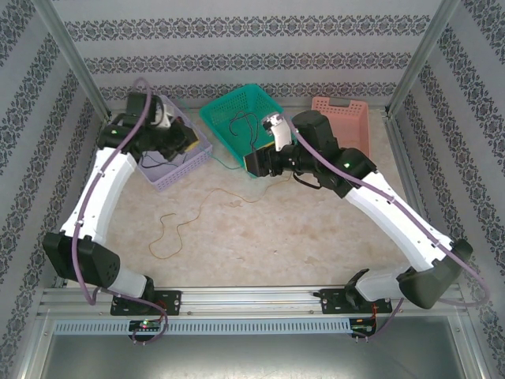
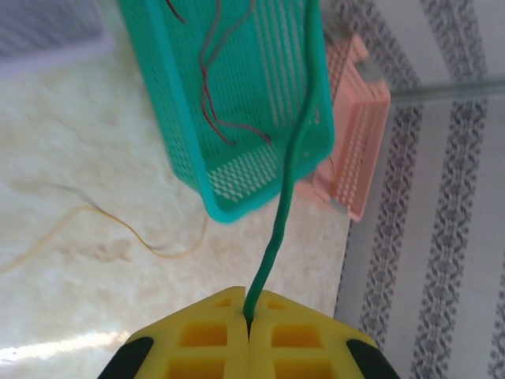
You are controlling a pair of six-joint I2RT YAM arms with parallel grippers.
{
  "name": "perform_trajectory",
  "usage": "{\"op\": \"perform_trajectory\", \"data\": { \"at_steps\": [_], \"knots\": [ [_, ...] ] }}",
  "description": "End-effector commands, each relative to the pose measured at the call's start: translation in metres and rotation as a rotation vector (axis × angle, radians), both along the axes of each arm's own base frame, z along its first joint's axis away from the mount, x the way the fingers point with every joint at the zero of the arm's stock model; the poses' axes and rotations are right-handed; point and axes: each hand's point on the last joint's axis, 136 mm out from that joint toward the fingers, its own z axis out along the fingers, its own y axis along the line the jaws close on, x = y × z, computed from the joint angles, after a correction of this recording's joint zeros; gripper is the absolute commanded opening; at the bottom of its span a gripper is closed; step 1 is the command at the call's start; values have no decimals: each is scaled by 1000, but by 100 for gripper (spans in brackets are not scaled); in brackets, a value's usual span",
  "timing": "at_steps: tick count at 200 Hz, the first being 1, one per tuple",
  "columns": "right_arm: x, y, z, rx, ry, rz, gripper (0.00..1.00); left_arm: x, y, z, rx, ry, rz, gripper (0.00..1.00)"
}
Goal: Untangle the cables
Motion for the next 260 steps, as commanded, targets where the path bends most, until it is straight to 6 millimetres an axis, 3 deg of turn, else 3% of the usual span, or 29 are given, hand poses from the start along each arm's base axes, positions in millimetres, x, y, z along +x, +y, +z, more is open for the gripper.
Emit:
{"op": "perform_trajectory", "data": {
  "at_steps": [1, 40, 72, 119, 171, 225, 231, 245, 260],
  "knots": [
    [6, 3, 13, 92, 21, -40, 59, 24, 37, 3, 61, -53, 0, 0],
    [2, 15, 12, 129, 68, -3, 58, 78, 101, -28, 135, -42, 83, 0],
    [1, 18, 9, 131, 85, 7, 58, 119, 128, -59, 256, -17, 59, 0],
    [2, 19, 0, 97, 106, 15, 58, 144, 151, -123, 414, 86, -26, 0],
    [6, 24, -11, 78, 149, 20, 57, 168, 156, -149, 447, 64, -63, 0],
    [6, 24, -18, 60, 168, 18, 57, 148, 140, -194, 382, 167, -165, 0],
    [6, 23, -19, 58, 170, 19, 57, 146, 140, -194, 381, 167, -171, 5],
    [6, 24, -20, 57, 173, 19, 57, 143, 146, -191, 425, 179, -151, 34],
    [7, 24, -21, 55, 176, 19, 57, 141, 156, -173, 483, 156, -98, 48]
  ]
}}
